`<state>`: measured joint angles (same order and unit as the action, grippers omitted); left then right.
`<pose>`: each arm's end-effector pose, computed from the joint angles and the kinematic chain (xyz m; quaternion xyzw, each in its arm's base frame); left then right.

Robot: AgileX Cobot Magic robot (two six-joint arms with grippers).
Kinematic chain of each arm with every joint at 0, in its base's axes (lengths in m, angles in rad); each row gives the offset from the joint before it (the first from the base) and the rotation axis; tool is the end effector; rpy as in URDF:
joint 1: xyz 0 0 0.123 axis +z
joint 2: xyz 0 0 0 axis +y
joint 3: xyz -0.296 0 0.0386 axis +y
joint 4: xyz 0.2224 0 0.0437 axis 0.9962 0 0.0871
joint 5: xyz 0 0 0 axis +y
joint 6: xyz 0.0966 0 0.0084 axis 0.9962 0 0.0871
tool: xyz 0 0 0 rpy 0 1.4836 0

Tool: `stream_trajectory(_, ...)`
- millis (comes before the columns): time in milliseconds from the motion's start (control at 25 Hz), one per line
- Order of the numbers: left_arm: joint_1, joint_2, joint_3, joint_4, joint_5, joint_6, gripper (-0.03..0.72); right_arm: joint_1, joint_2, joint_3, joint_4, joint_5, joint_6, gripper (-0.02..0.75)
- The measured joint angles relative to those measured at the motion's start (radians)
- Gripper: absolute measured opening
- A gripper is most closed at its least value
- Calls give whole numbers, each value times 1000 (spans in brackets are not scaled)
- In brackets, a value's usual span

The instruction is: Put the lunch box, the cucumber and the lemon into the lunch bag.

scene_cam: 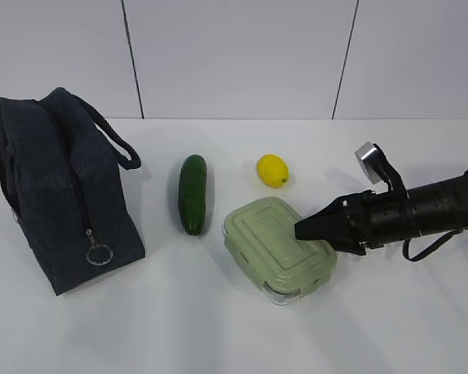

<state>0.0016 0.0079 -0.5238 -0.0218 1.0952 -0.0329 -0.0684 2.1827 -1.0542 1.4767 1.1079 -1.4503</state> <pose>-0.0384 -0.0019 0.2658 -0.0141 0.8579 -0.0189 0.5133 0.3562 0.0622 0.1194 -0.0974 0.8393 0.5017 0.1854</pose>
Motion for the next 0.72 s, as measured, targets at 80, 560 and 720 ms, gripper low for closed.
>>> stream_trajectory(80, 0, 0, 0, 0, 0, 0, 240, 0, 0, 0, 5, 0, 0, 389)
stream_trajectory(560, 0, 0, 0, 0, 0, 0, 240, 0, -31, 0, 22, 0, 0, 389)
stream_trajectory(720, 0, 0, 0, 0, 0, 0, 240, 0, -47, 0, 38, 0, 36, 389)
